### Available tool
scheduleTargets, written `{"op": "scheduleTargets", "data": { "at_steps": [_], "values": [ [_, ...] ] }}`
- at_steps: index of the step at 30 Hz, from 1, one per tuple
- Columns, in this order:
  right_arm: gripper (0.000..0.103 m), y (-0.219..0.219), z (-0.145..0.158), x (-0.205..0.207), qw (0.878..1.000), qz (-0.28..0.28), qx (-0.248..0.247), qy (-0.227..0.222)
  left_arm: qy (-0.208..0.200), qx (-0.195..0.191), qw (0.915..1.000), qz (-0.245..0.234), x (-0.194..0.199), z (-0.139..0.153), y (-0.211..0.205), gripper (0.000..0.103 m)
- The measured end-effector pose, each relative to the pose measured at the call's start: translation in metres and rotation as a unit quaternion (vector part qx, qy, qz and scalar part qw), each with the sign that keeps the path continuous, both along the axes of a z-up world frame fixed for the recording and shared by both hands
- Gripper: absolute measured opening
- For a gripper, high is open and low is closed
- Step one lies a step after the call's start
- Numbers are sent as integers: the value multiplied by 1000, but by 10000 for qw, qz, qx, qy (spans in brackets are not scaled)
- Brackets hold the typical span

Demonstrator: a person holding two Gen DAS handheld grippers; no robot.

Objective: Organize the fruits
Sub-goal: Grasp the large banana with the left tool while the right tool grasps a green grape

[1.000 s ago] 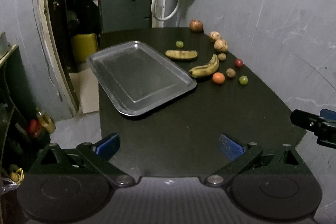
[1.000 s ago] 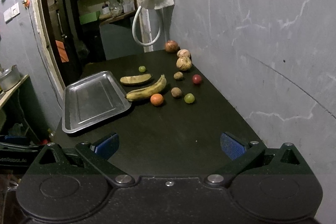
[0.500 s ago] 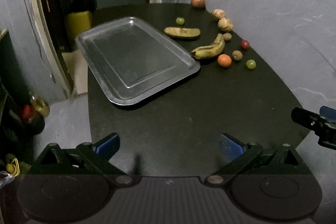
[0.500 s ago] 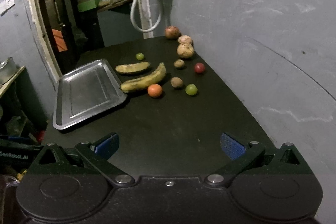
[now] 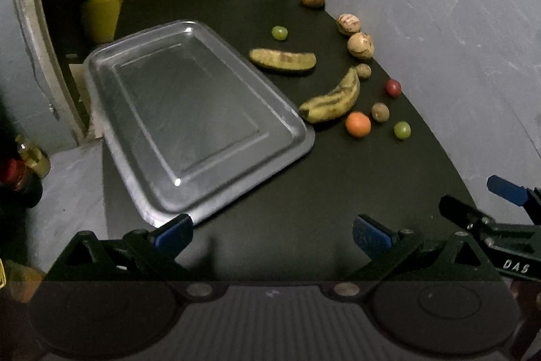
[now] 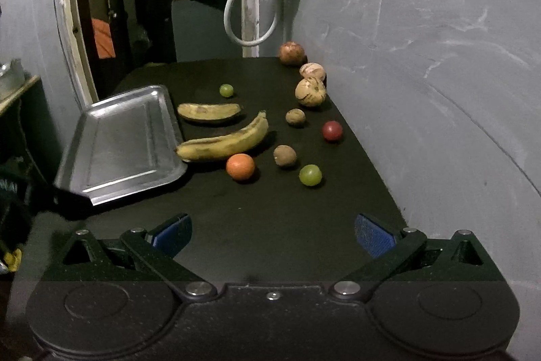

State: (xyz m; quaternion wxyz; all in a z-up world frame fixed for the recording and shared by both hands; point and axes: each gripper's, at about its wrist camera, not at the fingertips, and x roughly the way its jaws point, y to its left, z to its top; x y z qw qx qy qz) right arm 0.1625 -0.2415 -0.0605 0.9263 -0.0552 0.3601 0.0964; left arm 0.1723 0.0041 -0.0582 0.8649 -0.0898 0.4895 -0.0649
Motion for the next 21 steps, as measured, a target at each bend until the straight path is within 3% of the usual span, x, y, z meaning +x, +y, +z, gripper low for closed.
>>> {"op": "scheduleTargets", "data": {
  "at_steps": [5,14,18,21],
  "values": [
    [102,-5,-8,23,9998,127,-111,110,-55,-172,9995,-267,36,-1,-4,103],
    [97,-13,-26,54,9995,198,-19,263,-314,169,9921,-1206,114,-2,-39,103],
    [93,-14,-27,66,9996,128,-88,255,-297,610,9810,-1817,139,-5,-58,103],
    [88,-11,-31,75,9994,-48,-239,233,-313,1041,9655,-2366,151,-7,-72,103]
  ]
}}
